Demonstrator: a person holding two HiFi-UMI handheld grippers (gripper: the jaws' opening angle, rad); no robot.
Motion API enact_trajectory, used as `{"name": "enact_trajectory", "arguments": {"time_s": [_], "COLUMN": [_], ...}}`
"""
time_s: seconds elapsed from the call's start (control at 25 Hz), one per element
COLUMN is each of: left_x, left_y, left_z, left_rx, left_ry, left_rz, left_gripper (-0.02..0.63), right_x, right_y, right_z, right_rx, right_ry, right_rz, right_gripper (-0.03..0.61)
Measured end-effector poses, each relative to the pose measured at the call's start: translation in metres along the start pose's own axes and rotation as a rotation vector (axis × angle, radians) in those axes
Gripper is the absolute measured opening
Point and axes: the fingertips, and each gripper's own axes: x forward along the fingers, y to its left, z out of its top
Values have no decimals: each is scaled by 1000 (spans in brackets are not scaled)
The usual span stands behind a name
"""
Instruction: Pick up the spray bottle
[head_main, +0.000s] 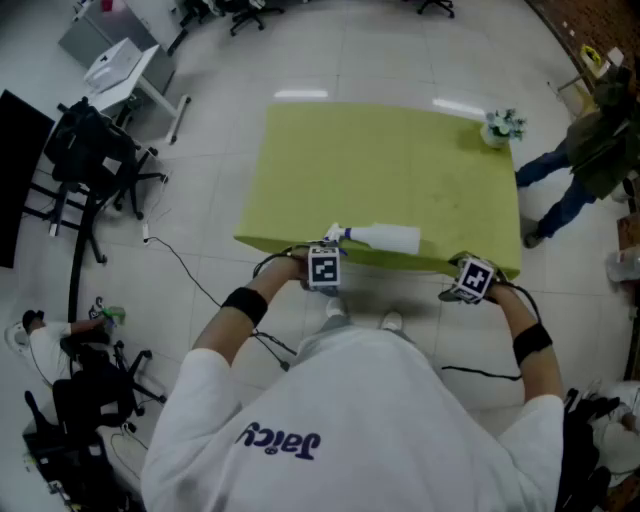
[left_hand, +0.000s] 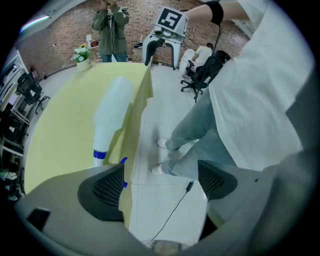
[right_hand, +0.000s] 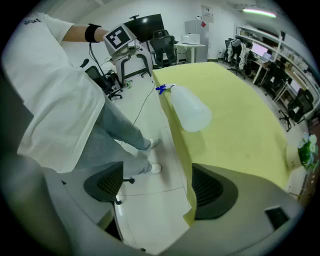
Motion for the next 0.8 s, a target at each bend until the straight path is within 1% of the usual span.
{"name": "enact_trajectory", "arguments": {"time_s": [0.16, 0.28, 0.4, 0.56, 0.68, 0.8], "left_x": [-13, -26, -38, -54, -62, -69], "left_y": [18, 29, 35, 47, 52, 59], "left_z": [0, 7, 12, 8, 3, -3], "left_rx": [-15, -16, -42, -89, -137, -173], "left_ry": [-44, -97, -154, -205, -247, -285], "left_rz": [82, 139, 162, 207, 235, 282], "left_gripper": [474, 474, 473, 474, 473, 474], "right_x": [-17, -33, -44, -61, -66, -62], "right_y": [-29, -43, -57, -65, -72, -82], "right_z": [-17, -25, -35, -28, -23, -21], "right_rx": [34, 43, 29, 18, -1, -33], "right_ry": [-2, -3, 6, 2, 5, 19], "right_rz": [-60, -77, -103, -105, -105, -104], "right_gripper": [446, 446, 446, 446, 446, 446]}}
